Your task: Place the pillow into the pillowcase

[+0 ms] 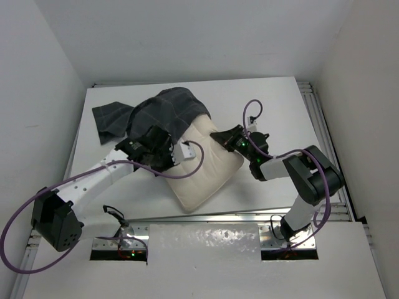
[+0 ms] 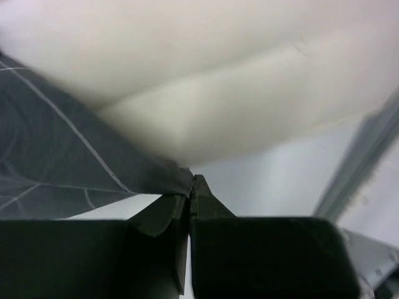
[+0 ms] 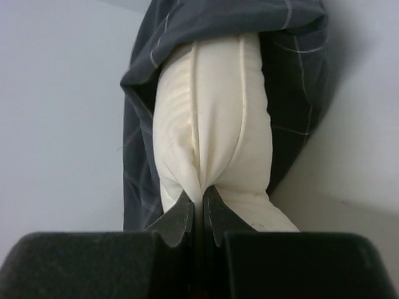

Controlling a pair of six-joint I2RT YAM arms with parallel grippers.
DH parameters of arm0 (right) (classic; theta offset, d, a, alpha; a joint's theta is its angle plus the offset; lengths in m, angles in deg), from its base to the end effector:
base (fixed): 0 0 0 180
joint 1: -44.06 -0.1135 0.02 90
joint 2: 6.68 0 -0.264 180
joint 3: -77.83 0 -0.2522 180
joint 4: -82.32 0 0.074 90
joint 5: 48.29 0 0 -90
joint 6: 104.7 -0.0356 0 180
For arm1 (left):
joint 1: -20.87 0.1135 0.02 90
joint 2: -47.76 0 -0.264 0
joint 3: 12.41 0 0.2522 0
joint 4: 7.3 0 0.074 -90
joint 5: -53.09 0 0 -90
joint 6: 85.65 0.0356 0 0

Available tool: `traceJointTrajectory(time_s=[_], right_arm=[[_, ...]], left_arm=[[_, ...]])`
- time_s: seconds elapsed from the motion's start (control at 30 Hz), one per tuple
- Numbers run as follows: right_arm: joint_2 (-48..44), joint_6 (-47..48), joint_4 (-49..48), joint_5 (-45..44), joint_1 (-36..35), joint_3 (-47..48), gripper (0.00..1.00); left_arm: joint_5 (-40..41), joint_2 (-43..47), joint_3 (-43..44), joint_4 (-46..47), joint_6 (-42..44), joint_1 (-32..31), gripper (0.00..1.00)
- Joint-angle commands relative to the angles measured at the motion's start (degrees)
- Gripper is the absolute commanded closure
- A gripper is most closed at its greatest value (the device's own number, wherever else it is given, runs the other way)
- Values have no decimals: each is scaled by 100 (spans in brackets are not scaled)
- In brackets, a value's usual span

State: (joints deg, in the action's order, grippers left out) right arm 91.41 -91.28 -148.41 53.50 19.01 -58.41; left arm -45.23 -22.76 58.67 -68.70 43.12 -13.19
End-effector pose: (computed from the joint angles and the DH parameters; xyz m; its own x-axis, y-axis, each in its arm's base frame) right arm 0.2803 0.1391 0.1632 -0.5961 0.7725 -0.2192 -0.0837 0.2116 0.9738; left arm 0.1938 -0.1372 0.2695 -0.1805 0.8699 -0.4590 0.9306 0.3021 0.2066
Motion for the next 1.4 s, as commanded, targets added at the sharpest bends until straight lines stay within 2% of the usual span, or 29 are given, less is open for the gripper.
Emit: traceJointTrajectory(time_s=[0.0, 0.07, 0.13, 0.17, 0.2, 0.23, 0.3, 0.43, 0.53, 0.67, 0.87, 0.93, 1.03, 1.13, 1.23, 1.3, 1.37], right_arm=[[-570, -104, -822, -1160, 36, 41, 100], [-685, 195, -208, -1162, 36, 85, 100], [-650, 449, 188, -944, -16, 233, 100], [-615, 520, 313, -890, -69, 287, 100], [-554, 582, 375, -880, -148, 305, 100], [-510, 713, 410, -837, -314, 331, 100], [-440, 872, 611, -714, -490, 392, 100], [-343, 917, 614, -608, -781, 288, 100], [-360, 837, 429, -494, -807, 147, 100], [-527, 907, 542, -450, -816, 6, 100], [-650, 943, 578, -291, -834, -82, 100], [-676, 917, 560, -291, -851, -126, 100], [-676, 881, 499, -257, -860, -187, 100], [-694, 837, 446, -248, -869, -275, 100], [-703, 846, 437, -248, -869, -293, 100], [-694, 916, 472, -221, -860, -223, 100], [-694, 978, 525, -134, -860, -109, 100]], left_arm=[[-1250, 213, -45, -560, 665, -171, 100], [-1383, 380, -141, -799, 956, -188, 100], [-982, 574, -421, -870, 1212, -197, 97], [-753, 618, -510, -687, 1204, -197, 87], [-533, 627, -546, -555, 1056, -197, 54], [-122, 619, -468, -414, 933, -197, 42], [189, 549, -170, 23, 364, -188, 26], [392, 110, 1268, 465, -543, -188, 23], [690, -522, 1807, 825, -1089, -180, 24], [1577, -1567, 1958, 1571, -1336, -188, 33], [1236, -2333, 2134, 2195, -1652, -188, 38], [1367, -2501, 2222, 2364, -1775, -180, 41], [1990, -2835, 2398, 2592, -1995, -180, 54], [1984, -3029, 2389, 2733, -1987, -188, 71], [1564, -3117, 2345, 2673, -2004, -197, 100], [1238, -3073, 2371, 2567, -2057, -206, 100], [545, -2829, 2415, 2339, -1917, -302, 100]])
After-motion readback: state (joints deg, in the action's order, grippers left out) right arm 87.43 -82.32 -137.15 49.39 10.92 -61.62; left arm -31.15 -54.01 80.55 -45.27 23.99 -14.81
